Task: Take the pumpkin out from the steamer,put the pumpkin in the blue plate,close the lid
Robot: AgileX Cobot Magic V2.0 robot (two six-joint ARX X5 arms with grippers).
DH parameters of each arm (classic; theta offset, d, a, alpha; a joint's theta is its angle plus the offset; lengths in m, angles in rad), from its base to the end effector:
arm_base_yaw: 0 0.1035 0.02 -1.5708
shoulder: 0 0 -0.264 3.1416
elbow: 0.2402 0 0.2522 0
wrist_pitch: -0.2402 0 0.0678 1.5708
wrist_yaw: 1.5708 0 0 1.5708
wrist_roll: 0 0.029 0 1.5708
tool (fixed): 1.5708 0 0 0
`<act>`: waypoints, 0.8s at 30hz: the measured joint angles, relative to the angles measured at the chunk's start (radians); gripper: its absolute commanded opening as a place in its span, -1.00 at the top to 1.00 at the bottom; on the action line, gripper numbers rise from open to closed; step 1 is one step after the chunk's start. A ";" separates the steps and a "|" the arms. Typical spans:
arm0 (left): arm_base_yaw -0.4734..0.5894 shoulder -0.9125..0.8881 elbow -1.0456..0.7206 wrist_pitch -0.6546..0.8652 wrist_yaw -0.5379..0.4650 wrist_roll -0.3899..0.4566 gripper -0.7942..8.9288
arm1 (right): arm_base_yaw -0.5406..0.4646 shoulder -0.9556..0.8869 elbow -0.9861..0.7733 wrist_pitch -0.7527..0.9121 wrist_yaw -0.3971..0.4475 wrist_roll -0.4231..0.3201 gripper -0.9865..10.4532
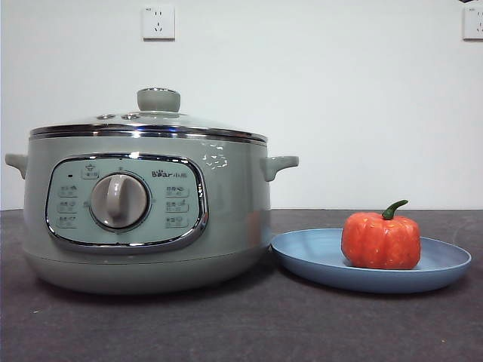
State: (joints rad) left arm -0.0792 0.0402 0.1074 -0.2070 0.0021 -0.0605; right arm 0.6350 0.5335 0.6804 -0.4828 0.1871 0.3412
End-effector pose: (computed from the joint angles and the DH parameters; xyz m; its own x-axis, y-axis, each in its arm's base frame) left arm 0.0922 -0.0074 0.1769 0.9870 -0.0804 -0.1393 0.0726 0.9955 -0.0602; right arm 0.0975 0.0651 0.3012 0.8572 0.4005 -0.3239 -0.3272 0.9090 0.2581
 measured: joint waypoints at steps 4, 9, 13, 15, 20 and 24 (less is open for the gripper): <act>0.000 -0.031 -0.034 -0.001 0.000 0.000 0.84 | 0.000 0.000 0.000 0.000 0.000 0.000 0.86; 0.000 -0.035 -0.064 0.005 -0.011 0.000 0.84 | 0.000 0.000 0.000 0.000 0.000 0.000 0.86; 0.000 -0.035 -0.088 0.017 -0.025 0.000 0.84 | 0.000 0.000 0.000 -0.001 0.000 0.000 0.86; 0.000 -0.036 -0.088 0.019 -0.025 0.000 0.84 | 0.000 0.000 0.000 -0.002 0.000 0.000 0.86; 0.000 -0.036 -0.088 0.018 -0.023 0.000 0.84 | 0.000 0.000 0.000 -0.003 0.000 0.000 0.86; 0.000 -0.036 -0.088 0.019 -0.009 0.000 0.84 | 0.000 0.000 0.000 -0.003 0.000 0.000 0.86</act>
State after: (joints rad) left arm -0.0792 0.0044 0.0193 -0.1879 -0.0071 -0.0605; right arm 0.6346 0.5335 0.6804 -0.4858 0.1871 0.3412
